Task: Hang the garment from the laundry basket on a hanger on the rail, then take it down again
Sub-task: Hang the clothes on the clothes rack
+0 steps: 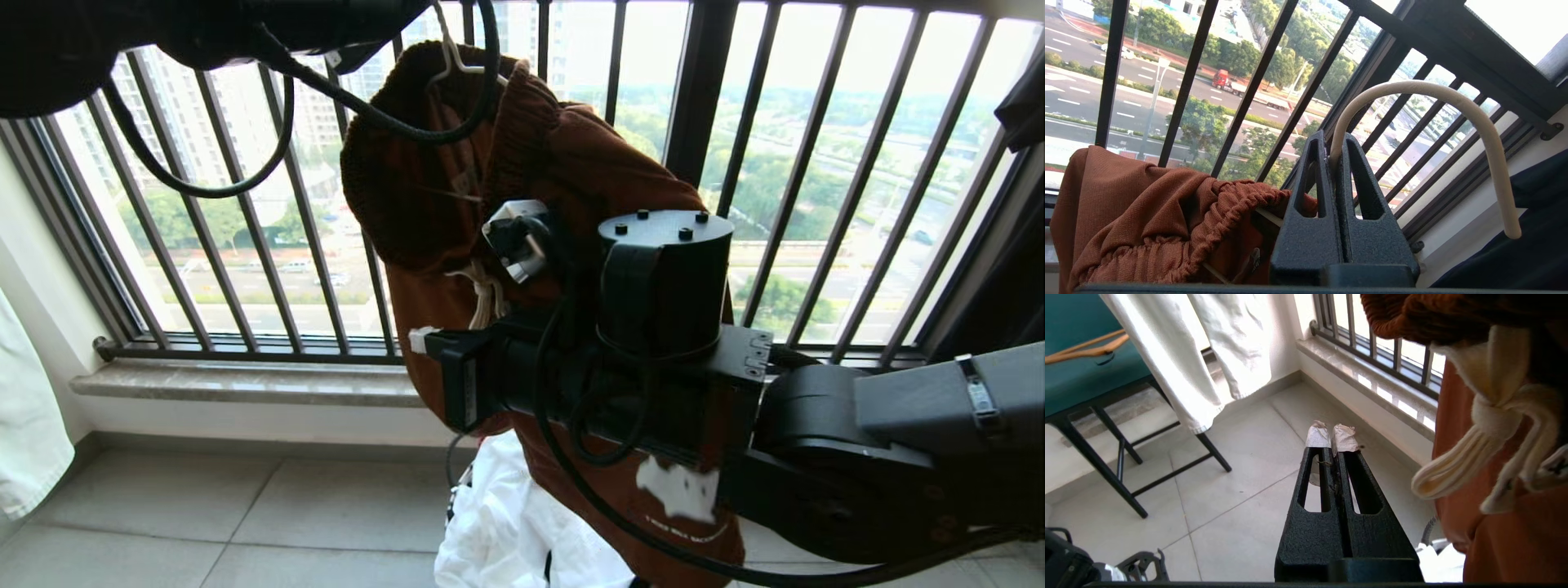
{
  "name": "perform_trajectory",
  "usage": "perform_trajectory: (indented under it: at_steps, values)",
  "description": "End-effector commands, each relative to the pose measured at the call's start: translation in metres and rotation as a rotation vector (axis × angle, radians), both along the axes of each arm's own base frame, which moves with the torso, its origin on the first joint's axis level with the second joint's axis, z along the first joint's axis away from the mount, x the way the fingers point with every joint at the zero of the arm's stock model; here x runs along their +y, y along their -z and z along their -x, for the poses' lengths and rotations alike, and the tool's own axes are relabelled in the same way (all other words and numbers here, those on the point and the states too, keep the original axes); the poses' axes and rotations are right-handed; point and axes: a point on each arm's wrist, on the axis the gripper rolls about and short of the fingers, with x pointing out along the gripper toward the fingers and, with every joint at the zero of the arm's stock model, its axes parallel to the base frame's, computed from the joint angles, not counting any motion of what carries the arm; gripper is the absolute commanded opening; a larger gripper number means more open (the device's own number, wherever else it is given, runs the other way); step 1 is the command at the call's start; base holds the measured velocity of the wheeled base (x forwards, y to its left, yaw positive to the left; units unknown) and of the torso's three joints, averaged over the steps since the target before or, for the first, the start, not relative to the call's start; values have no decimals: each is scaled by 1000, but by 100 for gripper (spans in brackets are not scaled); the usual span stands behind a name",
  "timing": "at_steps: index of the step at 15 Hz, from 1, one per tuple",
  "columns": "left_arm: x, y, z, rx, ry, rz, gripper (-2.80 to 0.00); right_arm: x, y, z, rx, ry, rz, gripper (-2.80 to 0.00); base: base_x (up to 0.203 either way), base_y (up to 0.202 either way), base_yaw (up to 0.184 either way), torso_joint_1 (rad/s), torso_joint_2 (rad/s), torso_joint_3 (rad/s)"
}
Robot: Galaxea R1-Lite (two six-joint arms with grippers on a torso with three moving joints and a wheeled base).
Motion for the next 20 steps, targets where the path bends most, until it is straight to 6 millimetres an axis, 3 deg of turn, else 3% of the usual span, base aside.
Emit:
perform_trajectory:
  at_steps: [1, 7, 11, 18, 20]
  values:
    - [1, -2, 2, -6, -5, 7, -280, 5, 12, -13, -25, 20, -26, -280, 0, 0, 0, 0, 0, 0]
    - [4, 6, -10, 23, -78, -3, -280, -8, -2, -5, -16, 42, 2, -280, 0, 0, 0, 0, 0, 0]
    - [9, 8, -9, 39, -141, -2, -280, -25, -8, 3, 34, 180, 62, -280, 0, 0, 0, 0, 0, 0]
    - [26, 8, -7, 54, -252, 6, -280, -76, -31, 42, 100, 295, 105, -280, 0, 0, 0, 0, 0, 0]
    - [25, 11, -7, 66, -249, -4, -280, -80, -49, 45, 94, 299, 97, -280, 0, 0, 0, 0, 0, 0]
